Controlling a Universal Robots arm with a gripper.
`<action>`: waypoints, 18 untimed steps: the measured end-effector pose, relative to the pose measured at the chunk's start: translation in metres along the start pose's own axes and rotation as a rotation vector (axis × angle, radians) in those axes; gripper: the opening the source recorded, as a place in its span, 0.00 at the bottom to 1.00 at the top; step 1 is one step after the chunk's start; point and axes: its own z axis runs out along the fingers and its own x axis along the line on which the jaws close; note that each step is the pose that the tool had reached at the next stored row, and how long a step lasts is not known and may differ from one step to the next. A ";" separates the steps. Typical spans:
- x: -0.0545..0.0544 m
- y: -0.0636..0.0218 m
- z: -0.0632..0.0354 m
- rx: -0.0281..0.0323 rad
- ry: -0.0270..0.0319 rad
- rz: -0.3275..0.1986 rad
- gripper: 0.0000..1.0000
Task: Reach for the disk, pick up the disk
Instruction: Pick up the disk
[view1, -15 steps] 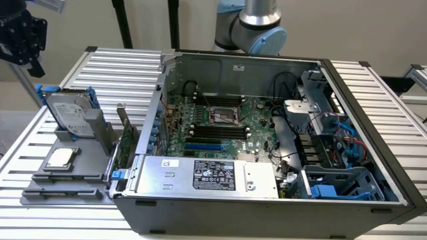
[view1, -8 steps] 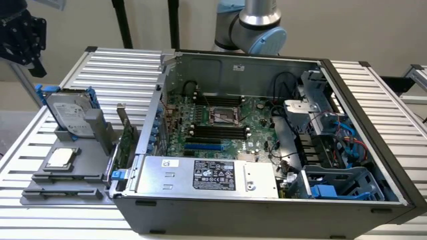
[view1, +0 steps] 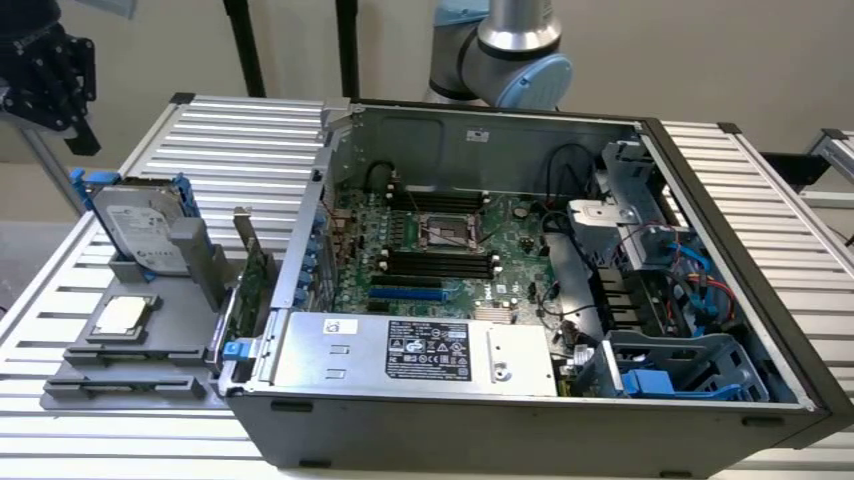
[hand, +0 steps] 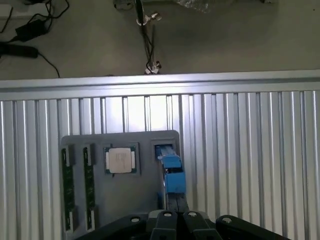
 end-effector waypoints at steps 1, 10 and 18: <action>-0.001 0.0000 0.0006 0.0001 0.0000 -0.007 0.11; -0.001 0.0000 0.0026 0.0003 0.0001 -0.010 0.30; -0.001 0.0001 0.0153 0.0002 0.0003 -0.017 0.54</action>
